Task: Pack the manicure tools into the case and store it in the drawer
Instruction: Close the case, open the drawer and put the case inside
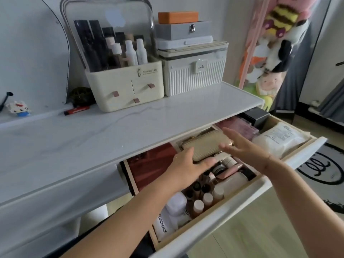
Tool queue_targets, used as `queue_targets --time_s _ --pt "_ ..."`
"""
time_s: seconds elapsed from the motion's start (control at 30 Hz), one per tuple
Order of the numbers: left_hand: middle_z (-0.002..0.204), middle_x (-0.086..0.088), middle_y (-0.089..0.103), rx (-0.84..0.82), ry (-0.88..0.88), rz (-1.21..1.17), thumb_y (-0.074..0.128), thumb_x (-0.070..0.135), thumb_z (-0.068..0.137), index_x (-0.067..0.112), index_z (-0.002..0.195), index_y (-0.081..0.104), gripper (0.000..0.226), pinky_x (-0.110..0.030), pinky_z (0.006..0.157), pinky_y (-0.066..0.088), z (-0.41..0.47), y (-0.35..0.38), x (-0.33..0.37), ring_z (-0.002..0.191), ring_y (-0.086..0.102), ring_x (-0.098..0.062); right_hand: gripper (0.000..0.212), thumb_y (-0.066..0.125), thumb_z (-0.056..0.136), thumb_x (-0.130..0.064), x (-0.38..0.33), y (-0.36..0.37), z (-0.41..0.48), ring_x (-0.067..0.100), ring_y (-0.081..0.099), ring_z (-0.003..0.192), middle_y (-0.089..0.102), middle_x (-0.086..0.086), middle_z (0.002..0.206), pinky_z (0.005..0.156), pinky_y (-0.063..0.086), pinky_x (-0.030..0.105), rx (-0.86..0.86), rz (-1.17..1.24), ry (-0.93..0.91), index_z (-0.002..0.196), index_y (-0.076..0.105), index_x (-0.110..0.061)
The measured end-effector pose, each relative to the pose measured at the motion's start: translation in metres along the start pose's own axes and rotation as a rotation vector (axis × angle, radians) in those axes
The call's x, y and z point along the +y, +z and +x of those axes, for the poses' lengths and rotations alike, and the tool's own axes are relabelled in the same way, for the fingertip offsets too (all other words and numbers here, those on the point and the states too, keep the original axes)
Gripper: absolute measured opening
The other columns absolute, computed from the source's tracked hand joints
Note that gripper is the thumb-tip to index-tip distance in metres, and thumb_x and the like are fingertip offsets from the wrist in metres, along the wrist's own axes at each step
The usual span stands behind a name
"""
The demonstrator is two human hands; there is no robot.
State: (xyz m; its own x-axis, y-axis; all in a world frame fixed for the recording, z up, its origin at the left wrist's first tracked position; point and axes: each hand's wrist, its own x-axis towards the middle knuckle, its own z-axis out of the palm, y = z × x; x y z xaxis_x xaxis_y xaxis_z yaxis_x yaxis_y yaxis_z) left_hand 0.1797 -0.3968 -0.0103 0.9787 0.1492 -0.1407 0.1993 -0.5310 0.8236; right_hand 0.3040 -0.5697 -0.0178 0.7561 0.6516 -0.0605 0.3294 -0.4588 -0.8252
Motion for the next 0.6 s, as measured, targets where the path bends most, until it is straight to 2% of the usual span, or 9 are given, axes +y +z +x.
queue_targets --time_s 0.03,0.1,0.13,0.2,0.27,0.37,0.47,0.53,0.6 --pt "0.147 0.006 0.026 -0.046 0.050 0.110 0.053 0.069 0.077 0.016 0.146 0.020 0.093 -0.032 0.112 0.020 -0.007 0.002 -0.001 0.140 0.017 -0.013 0.098 0.061 0.066 -0.070 0.000 0.002 -0.012 0.004 0.021 0.139 0.022 -0.014 0.151 0.113 0.023 0.030 -0.078 -0.065 -0.040 0.146 0.018 -0.032" --pt "0.158 0.001 0.000 -0.151 0.085 0.386 0.053 0.074 0.070 0.016 0.149 0.000 0.111 -0.040 0.118 0.005 -0.023 0.008 -0.004 0.145 -0.007 -0.016 0.109 0.069 0.056 -0.070 -0.002 0.006 -0.038 -0.002 0.014 0.139 0.016 -0.022 0.151 0.115 0.019 0.028 -0.234 -0.177 -0.101 0.145 0.013 -0.041" --pt "0.157 0.001 -0.011 -0.186 0.100 0.502 0.053 0.076 0.067 0.016 0.149 -0.007 0.118 -0.040 0.118 -0.002 -0.030 0.012 -0.006 0.143 -0.015 -0.015 0.111 0.070 0.053 -0.068 -0.001 0.009 -0.049 -0.004 0.010 0.139 0.013 -0.025 0.149 0.116 0.015 0.028 -0.257 -0.266 -0.132 0.144 0.011 -0.044" --pt "0.155 0.001 -0.022 -0.217 0.125 0.646 0.054 0.080 0.060 0.016 0.147 -0.015 0.128 -0.040 0.117 -0.009 -0.043 0.017 -0.009 0.141 -0.025 -0.015 0.115 0.068 0.050 -0.068 -0.003 0.014 -0.063 -0.008 0.000 0.138 0.008 -0.027 0.147 0.118 0.003 0.030 -0.228 -0.456 -0.212 0.144 0.006 -0.045" --pt "0.154 0.000 -0.026 -0.195 0.141 0.720 0.056 0.081 0.058 0.017 0.146 -0.018 0.132 -0.041 0.116 -0.012 -0.050 0.021 -0.014 0.139 -0.028 -0.015 0.117 0.070 0.051 -0.065 -0.002 0.017 -0.069 -0.011 -0.006 0.137 0.007 -0.027 0.148 0.117 -0.007 0.033 -0.208 -0.550 -0.244 0.144 0.003 -0.046" --pt "0.154 -0.001 -0.025 -0.081 0.170 0.775 0.061 0.073 0.064 0.016 0.146 -0.019 0.127 -0.041 0.116 -0.013 -0.055 0.023 -0.016 0.139 -0.028 -0.016 0.119 0.073 0.050 -0.064 -0.002 0.022 -0.069 -0.008 -0.003 0.136 0.008 -0.021 0.151 0.119 -0.005 0.039 -0.136 -0.578 -0.258 0.145 0.004 -0.044" --pt "0.155 -0.003 -0.023 0.041 0.193 0.808 0.061 0.069 0.067 0.016 0.146 -0.018 0.123 -0.041 0.116 -0.013 -0.055 0.016 -0.018 0.140 -0.026 -0.017 0.120 0.076 0.050 -0.062 -0.006 0.029 -0.063 -0.008 -0.005 0.133 0.005 -0.016 0.154 0.116 -0.010 0.035 -0.046 -0.553 -0.278 0.146 0.006 -0.042" --pt "0.155 -0.003 -0.022 0.086 0.151 0.818 0.056 0.074 0.066 0.016 0.146 -0.017 0.123 -0.041 0.115 -0.014 -0.051 0.009 -0.023 0.141 -0.025 -0.018 0.120 0.077 0.050 -0.061 -0.005 0.032 -0.053 0.001 -0.003 0.139 0.004 -0.012 0.155 0.115 -0.012 0.036 0.018 -0.565 -0.302 0.146 0.009 -0.039" --pt "0.156 -0.003 -0.021 0.142 0.120 0.831 0.051 0.077 0.067 0.017 0.147 -0.016 0.120 -0.041 0.114 -0.016 -0.047 0.000 -0.028 0.141 -0.024 -0.019 0.119 0.077 0.050 -0.061 -0.003 0.037 -0.040 0.012 0.000 0.144 0.005 -0.008 0.156 0.117 -0.008 0.043 0.096 -0.567 -0.310 0.146 0.011 -0.038"
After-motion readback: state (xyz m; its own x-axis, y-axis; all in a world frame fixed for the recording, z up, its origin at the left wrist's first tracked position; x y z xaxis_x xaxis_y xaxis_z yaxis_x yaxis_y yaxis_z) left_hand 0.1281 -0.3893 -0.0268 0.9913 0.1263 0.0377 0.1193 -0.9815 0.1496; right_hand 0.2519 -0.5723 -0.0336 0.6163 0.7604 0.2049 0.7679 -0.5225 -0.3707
